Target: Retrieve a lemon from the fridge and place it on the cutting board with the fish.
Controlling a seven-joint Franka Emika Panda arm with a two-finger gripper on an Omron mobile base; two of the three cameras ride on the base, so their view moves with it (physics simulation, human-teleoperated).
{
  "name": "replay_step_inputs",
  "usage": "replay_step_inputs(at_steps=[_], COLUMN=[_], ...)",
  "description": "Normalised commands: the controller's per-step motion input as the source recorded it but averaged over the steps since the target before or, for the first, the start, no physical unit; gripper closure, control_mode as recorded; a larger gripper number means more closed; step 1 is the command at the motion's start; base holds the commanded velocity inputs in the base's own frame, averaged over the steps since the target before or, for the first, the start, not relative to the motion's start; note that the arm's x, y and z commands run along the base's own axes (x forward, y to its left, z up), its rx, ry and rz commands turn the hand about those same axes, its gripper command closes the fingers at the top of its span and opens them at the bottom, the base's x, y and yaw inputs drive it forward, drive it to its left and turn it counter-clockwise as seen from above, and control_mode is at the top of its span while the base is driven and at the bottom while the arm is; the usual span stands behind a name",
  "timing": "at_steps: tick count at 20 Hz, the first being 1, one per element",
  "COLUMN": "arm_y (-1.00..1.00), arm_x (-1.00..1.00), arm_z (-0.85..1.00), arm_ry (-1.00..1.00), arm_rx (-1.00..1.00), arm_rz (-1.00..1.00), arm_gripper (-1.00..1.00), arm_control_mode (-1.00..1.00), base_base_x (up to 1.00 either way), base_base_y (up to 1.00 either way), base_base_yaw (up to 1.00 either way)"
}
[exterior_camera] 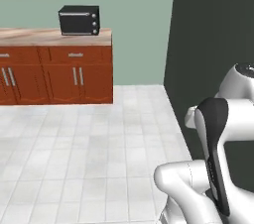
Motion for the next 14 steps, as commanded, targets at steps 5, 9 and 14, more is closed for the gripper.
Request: replay_step_inputs(at_steps=[5, 9, 14], arm_y=[0.00, 0.00, 0.00], arm_x=[0.00, 0.00, 0.00], arm_z=[0.00, 0.00, 0.00], arm_ry=[0.00, 0.00, 0.00], arm_rx=[0.00, 0.00, 0.00], arm_rz=[0.00, 0.00, 0.00], arm_gripper=[1.00, 1.00, 1.00], arm_control_mode=[1.00, 1.00, 1.00], base_base_x=[1.00, 1.00, 1.00], base_base_y=[0.10, 0.11, 0.26], base_base_yaw=[0.39, 0.44, 0.45])
